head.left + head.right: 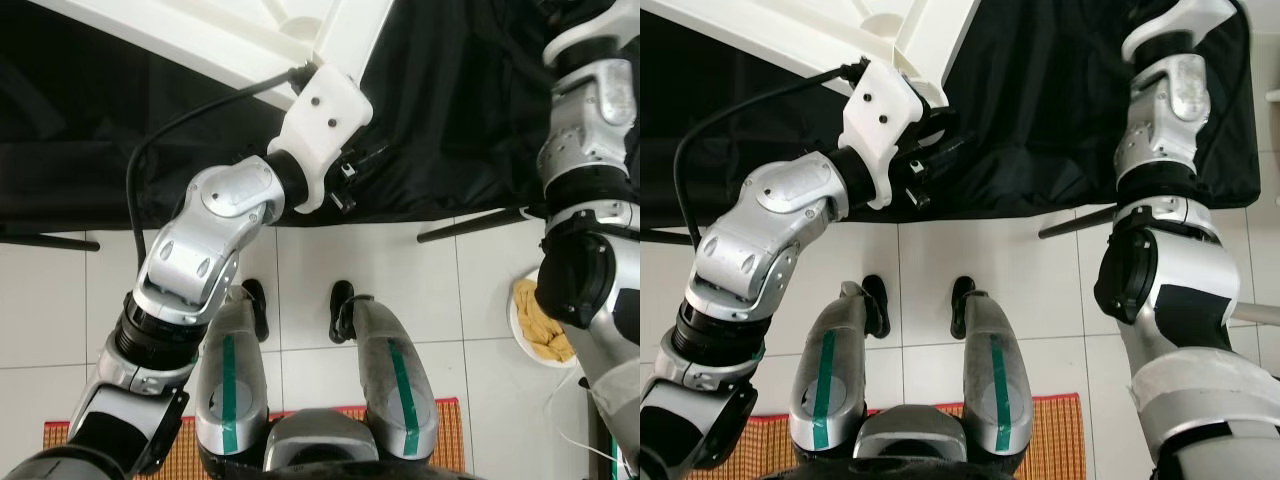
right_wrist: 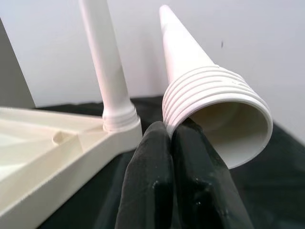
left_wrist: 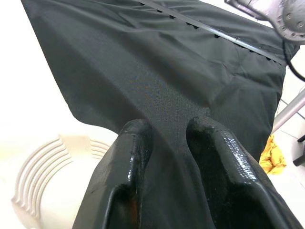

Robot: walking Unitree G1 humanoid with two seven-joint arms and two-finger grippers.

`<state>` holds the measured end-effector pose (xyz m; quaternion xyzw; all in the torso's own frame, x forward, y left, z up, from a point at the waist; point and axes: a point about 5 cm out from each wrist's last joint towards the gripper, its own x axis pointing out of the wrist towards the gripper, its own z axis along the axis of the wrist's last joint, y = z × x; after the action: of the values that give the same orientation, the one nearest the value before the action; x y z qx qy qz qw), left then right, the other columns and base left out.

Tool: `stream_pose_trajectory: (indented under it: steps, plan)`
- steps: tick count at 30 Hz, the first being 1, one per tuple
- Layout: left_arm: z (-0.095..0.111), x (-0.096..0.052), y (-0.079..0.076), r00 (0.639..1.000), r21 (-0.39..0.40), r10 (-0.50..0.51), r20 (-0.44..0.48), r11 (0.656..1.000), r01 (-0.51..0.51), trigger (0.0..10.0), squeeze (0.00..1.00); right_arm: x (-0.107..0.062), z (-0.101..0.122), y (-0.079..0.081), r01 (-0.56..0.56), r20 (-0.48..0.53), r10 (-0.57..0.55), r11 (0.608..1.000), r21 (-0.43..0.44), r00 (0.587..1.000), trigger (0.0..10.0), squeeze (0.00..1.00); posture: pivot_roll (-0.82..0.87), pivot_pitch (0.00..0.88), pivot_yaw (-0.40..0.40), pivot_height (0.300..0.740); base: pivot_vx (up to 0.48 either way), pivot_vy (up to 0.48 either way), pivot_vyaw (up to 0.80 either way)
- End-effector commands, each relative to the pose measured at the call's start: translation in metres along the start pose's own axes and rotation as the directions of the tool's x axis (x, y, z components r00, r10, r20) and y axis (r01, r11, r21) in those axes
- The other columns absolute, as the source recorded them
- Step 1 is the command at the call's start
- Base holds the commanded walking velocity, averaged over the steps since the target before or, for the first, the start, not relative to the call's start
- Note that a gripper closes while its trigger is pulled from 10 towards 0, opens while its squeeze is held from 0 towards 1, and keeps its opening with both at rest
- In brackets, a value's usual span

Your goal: Building children table

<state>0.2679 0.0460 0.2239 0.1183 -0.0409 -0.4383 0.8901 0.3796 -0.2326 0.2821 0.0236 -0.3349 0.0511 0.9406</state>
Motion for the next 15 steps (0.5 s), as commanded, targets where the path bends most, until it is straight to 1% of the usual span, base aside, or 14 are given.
stream_pose_trajectory:
  steps: [1,2,3,5,6,7,9,10,11,12,13,15]
  plan:
    - [-0.021,-0.001,0.009,0.995,-0.030,0.049,-0.092,0.998,-0.051,10.0,0.00,-0.002,0.011,0.003,-0.001,0.081,0.003,1.000,-0.022,0.997,10.0,0.00,0.07,0.291,0.002,0.740,0.000,0.000,0.00]
    - [-0.022,0.000,0.013,0.994,-0.025,0.066,-0.091,0.997,-0.068,10.0,0.00,0.000,0.021,0.007,-0.013,0.130,0.017,0.999,-0.033,0.991,10.0,0.00,0.07,0.277,0.007,0.740,0.000,0.000,0.00]
    - [-0.022,0.000,0.013,0.994,-0.025,0.066,-0.091,0.997,-0.068,10.0,0.00,0.000,0.021,0.007,-0.013,0.130,0.017,0.999,-0.033,0.991,10.0,0.00,0.07,0.277,0.007,0.740,0.000,0.000,0.00]
    - [-0.023,0.002,0.019,0.992,-0.018,0.089,-0.093,0.996,-0.092,10.0,0.00,0.006,0.039,0.014,-0.032,0.210,0.041,0.998,-0.048,0.977,10.0,0.00,0.07,0.260,0.011,0.740,0.000,0.000,0.00]
    - [-0.023,0.002,0.019,0.992,-0.018,0.089,-0.093,0.996,-0.092,10.0,0.00,0.006,0.039,0.014,-0.032,0.210,0.041,0.998,-0.048,0.977,10.0,0.00,0.07,0.260,0.011,0.740,0.000,0.000,0.00]
    - [-0.024,0.002,0.021,0.991,-0.018,0.094,-0.093,0.995,-0.096,10.0,0.00,0.008,0.044,0.017,-0.037,0.232,0.048,0.998,-0.051,0.971,10.0,0.00,0.07,0.260,0.011,0.740,0.000,0.000,0.00]
    - [-0.024,0.003,0.025,0.991,-0.016,0.102,-0.091,0.994,-0.104,10.0,0.00,0.014,0.056,0.022,-0.054,0.282,0.072,0.996,-0.072,0.957,10.0,0.00,0.07,0.246,0.015,0.740,0.000,0.000,0.00]
    - [-0.025,0.003,0.026,0.990,-0.015,0.108,-0.091,0.994,-0.110,10.0,0.00,0.018,0.067,0.025,-0.062,0.318,0.083,0.995,-0.075,0.945,10.0,0.00,0.06,0.232,0.018,0.740,0.000,0.000,0.00]
    - [-0.025,0.003,0.026,0.990,-0.015,0.108,-0.091,0.994,-0.110,10.0,0.00,0.018,0.067,0.025,-0.062,0.318,0.083,0.995,-0.075,0.945,10.0,0.00,0.06,0.232,0.018,0.740,0.000,0.000,0.00]
    - [-0.025,0.004,0.028,0.990,-0.013,0.112,-0.091,0.993,-0.114,10.0,0.00,0.021,0.074,0.028,-0.068,0.342,0.090,0.995,-0.076,0.935,10.0,0.00,0.06,0.232,0.018,0.740,0.000,0.000,0.00]
    - [-0.025,0.004,0.028,0.990,-0.013,0.112,-0.091,0.993,-0.114,10.0,0.00,0.021,0.074,0.028,-0.068,0.342,0.090,0.995,-0.076,0.935,10.0,0.00,0.06,0.232,0.018,0.740,0.000,0.000,0.00]
    - [-0.029,0.005,0.030,0.986,-0.019,0.128,-0.103,0.991,-0.130,10.0,0.00,0.028,0.092,0.037,-0.092,0.403,0.119,0.992,-0.087,0.907,10.0,0.00,0.06,0.225,0.022,0.740,0.000,0.000,0.00]
